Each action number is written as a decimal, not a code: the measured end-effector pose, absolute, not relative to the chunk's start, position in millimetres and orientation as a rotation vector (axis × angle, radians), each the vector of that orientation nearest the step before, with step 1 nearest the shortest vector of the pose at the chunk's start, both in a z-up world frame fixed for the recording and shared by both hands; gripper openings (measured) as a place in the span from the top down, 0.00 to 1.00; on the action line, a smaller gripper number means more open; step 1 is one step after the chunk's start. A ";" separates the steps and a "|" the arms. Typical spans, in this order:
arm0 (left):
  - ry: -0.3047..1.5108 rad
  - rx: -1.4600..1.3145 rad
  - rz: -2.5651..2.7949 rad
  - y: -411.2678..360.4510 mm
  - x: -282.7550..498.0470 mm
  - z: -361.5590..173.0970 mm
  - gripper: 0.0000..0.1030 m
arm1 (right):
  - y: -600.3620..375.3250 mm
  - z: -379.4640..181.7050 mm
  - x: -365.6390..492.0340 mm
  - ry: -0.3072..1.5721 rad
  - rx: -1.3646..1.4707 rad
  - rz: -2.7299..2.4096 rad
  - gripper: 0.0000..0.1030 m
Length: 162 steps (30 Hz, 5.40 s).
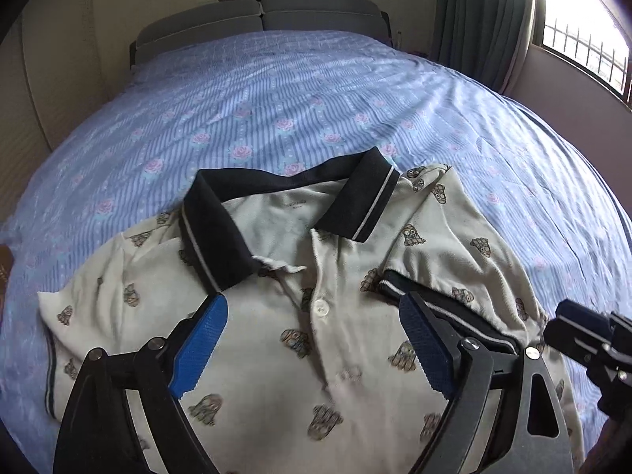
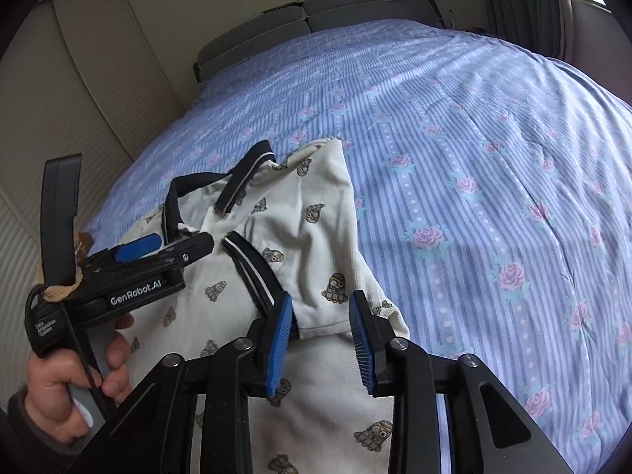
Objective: Fold small clothes
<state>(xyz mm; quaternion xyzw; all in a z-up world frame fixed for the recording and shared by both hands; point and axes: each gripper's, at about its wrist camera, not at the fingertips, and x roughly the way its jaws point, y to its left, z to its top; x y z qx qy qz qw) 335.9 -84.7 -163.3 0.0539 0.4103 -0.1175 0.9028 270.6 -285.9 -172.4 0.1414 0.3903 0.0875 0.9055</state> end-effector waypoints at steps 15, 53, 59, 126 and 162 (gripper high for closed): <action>0.879 -0.045 0.022 157.5 327.7 -167.1 0.32 | -118.4 -138.4 288.7 0.747 0.242 0.354 0.55; 0.834 -0.210 -0.235 212.5 348.2 -192.3 0.90 | -56.7 -167.5 303.4 0.818 0.158 0.305 0.55; 0.850 -0.139 -0.184 200.5 341.9 -188.2 0.90 | -44.1 -162.9 311.9 0.814 0.122 0.342 0.55; 0.962 -0.060 -0.171 101.3 272.3 -209.7 0.49 | -98.7 -170.8 279.6 0.910 0.182 0.392 0.55; 0.998 -0.015 -0.439 79.8 448.0 -197.0 0.92 | -114.6 -198.3 315.7 0.892 0.337 0.330 0.55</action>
